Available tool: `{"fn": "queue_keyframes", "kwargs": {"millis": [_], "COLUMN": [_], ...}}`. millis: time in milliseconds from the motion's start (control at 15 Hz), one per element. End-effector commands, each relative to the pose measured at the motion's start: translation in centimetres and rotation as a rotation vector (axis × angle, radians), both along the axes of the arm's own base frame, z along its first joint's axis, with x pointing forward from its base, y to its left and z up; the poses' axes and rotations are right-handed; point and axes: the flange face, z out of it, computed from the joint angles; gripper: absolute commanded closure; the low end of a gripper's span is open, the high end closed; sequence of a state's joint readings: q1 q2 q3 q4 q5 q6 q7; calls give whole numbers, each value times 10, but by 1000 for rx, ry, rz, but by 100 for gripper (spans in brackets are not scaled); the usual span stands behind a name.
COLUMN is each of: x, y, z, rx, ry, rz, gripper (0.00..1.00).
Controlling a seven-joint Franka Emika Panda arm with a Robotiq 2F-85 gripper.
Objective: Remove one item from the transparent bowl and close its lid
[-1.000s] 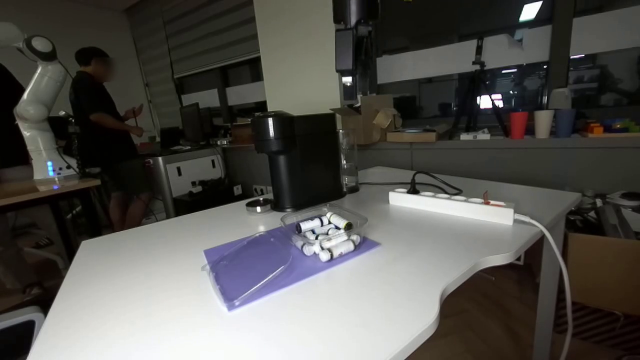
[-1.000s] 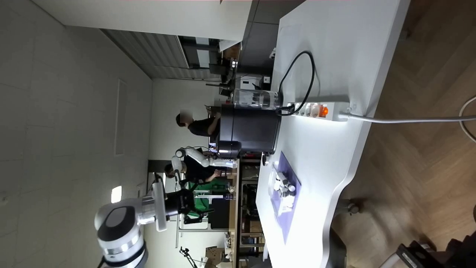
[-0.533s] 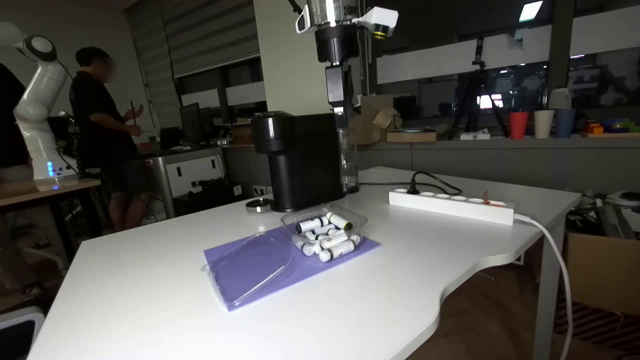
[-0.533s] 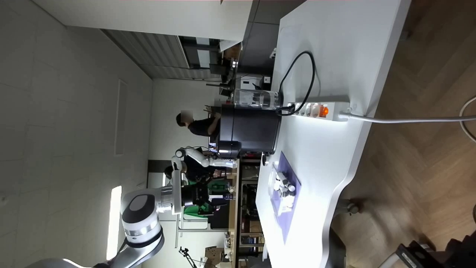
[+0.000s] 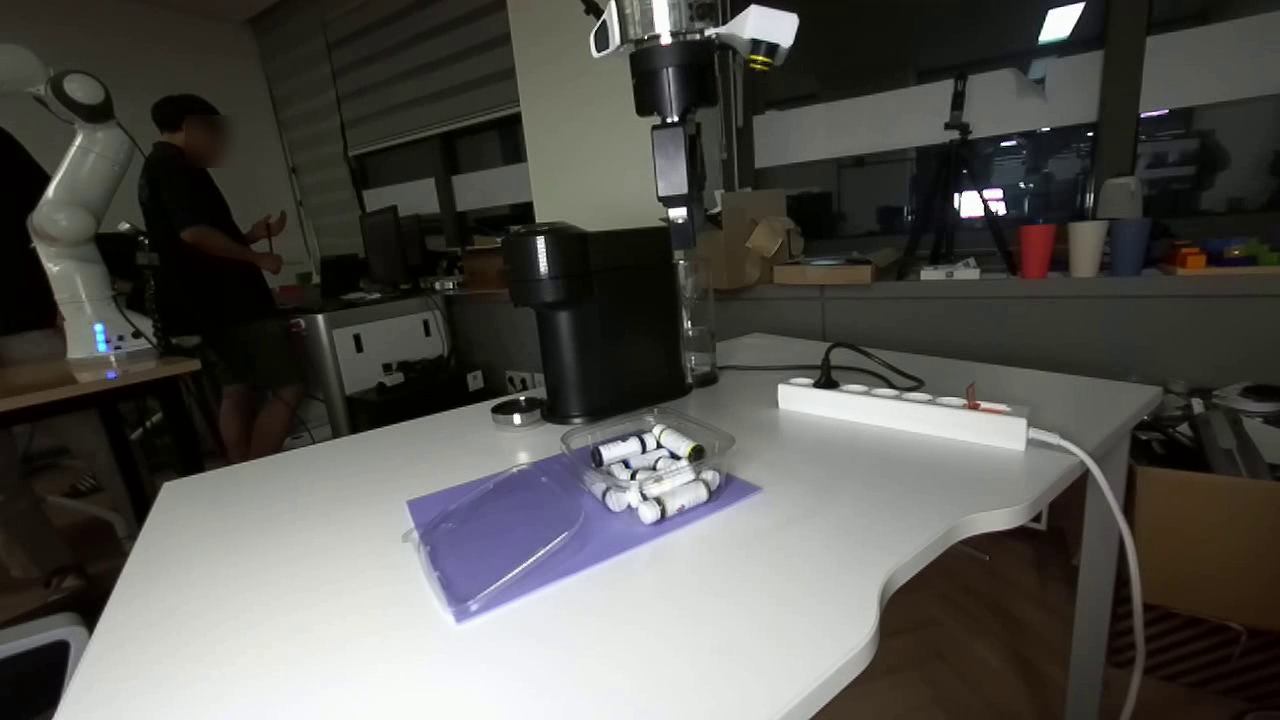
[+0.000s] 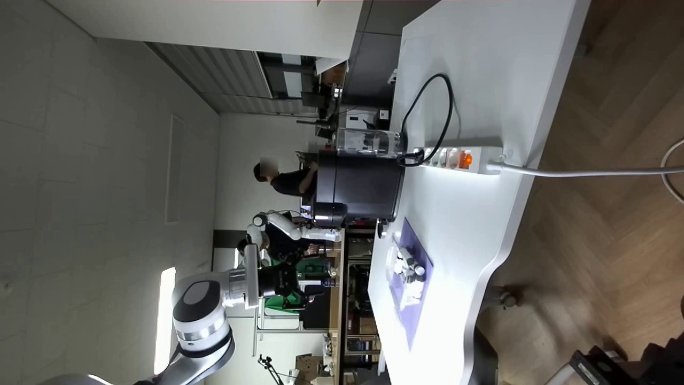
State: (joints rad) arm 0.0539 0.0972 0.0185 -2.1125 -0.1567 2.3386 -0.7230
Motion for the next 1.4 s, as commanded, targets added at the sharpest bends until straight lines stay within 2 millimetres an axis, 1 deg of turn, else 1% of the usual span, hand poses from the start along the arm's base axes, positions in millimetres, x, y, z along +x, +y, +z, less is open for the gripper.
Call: {"fn": "queue_keyframes", "kwargs": {"millis": [0, 133, 200, 333, 467, 667, 867, 1067, 1333], "x": [10, 25, 33, 48, 64, 83, 97, 108, 117], "y": [10, 20, 25, 35, 42, 44, 44, 44, 43], "z": [1, -8, -17, -41, -68, -107, -140, -158, -175], "rx": [-77, -120, -122, -113, -116, -91, -56, -10, 48], "ry": [-48, -77, -80, -81, -69, -46, -8, 21, 105], "rz": [169, 273, 328, 428, 500, 558, 581, 580, 523], "gripper": [0, 0, 0, 0, 0, 0, 0, 0, 0]}}
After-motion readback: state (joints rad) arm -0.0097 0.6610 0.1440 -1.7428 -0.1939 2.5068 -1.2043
